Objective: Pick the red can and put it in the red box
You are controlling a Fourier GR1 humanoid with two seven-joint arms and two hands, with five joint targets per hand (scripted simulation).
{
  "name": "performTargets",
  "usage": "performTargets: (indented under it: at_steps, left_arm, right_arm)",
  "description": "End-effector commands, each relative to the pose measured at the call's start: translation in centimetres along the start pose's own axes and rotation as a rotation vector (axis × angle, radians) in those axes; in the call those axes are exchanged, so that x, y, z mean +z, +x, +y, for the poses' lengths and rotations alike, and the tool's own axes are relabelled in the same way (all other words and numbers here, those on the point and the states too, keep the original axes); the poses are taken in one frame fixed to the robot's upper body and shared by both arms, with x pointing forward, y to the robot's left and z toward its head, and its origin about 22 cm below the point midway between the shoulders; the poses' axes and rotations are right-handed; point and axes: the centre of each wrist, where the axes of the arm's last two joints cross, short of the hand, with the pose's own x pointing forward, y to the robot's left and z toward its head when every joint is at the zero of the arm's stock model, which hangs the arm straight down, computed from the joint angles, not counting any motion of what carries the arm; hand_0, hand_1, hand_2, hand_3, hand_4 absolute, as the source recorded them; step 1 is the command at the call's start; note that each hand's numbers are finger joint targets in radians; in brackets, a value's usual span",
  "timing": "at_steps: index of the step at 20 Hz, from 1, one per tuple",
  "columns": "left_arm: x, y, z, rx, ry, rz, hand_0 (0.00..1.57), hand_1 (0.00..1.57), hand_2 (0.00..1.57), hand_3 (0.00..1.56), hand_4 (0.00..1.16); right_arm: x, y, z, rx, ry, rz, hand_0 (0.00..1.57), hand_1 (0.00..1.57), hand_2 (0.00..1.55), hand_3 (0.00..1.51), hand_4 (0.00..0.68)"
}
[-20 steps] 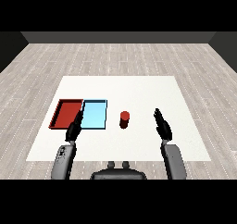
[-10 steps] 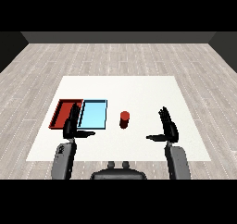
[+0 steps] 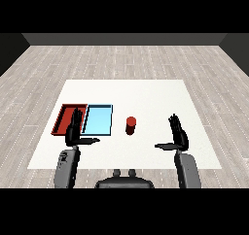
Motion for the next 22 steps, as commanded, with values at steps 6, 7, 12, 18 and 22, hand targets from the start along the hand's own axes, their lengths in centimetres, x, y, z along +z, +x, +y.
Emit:
performTargets:
  at_steps: [6,7,12,18,22]
  left_arm:
    - [-0.9,-1.3,2.3,0.005,0.007,-0.01,0.0,0.0,0.0,0.0,0.0]
    - [0.3,0.5,-0.3,-0.022,0.008,-0.016,0.0,0.0,0.0,0.0,0.0]
    - [1.1,-0.5,-0.1,-0.02,0.013,0.005,0.0,0.0,0.0,0.0,0.0]
    - [-2.2,-0.9,-0.8,-0.017,0.025,0.004,0.0,0.0,0.0,0.0,0.0]
    - [-1.0,-0.4,-2.3,0.001,0.025,-0.005,0.0,0.0,0.0,0.0,0.0]
  right_arm:
    - [-0.5,-0.9,0.9,0.012,0.02,0.013,0.0,0.0,0.0,0.0,0.0]
    - [-2.3,2.0,0.3,-0.018,0.022,-0.007,0.0,0.0,0.0,0.0,0.0]
    - [-5.2,1.2,2.8,-0.073,0.025,0.033,0.0,0.0,0.0,0.0,0.0]
    - [-6.9,1.2,3.1,-0.085,0.03,0.07,0.0,0.0,0.0,0.0,0.0]
    - [-7.0,-0.4,3.6,-0.116,0.043,0.07,0.0,0.0,0.0,0.0,0.0]
